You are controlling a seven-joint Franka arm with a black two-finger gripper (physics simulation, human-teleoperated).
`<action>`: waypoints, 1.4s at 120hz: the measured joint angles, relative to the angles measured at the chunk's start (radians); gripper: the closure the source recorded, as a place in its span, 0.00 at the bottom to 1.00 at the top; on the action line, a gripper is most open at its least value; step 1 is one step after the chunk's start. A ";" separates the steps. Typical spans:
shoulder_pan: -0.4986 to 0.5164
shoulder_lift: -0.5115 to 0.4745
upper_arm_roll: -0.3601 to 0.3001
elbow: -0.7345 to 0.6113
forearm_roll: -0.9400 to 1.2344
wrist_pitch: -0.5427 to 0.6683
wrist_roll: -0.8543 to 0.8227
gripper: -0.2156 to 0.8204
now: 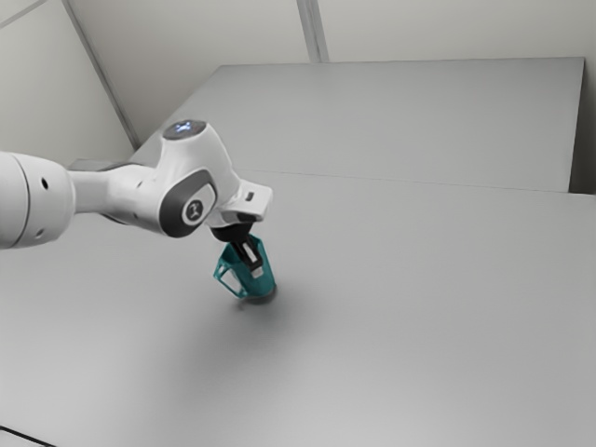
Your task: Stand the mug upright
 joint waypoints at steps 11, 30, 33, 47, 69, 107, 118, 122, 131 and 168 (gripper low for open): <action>-0.009 0.009 0.000 -0.004 0.002 0.009 -0.040 0.96; -0.007 0.014 0.000 -0.017 0.003 0.020 -0.098 0.96; -0.005 0.016 0.000 -0.017 0.003 0.021 -0.106 0.96; 0.015 0.020 -0.001 -0.018 -0.004 0.022 -0.133 0.80; 0.045 0.015 -0.008 -0.018 -0.011 0.019 -0.160 0.47; 0.054 -0.055 -0.033 0.003 -0.011 -0.011 -0.191 0.27; 0.032 -0.080 -0.037 0.054 -0.011 -0.056 -0.198 0.25; 0.022 -0.086 -0.036 0.081 -0.011 -0.077 -0.200 0.24; 0.017 -0.080 -0.034 0.173 -0.018 -0.144 -0.208 0.23; 0.024 0.009 0.004 0.562 -0.012 -0.464 -0.279 0.21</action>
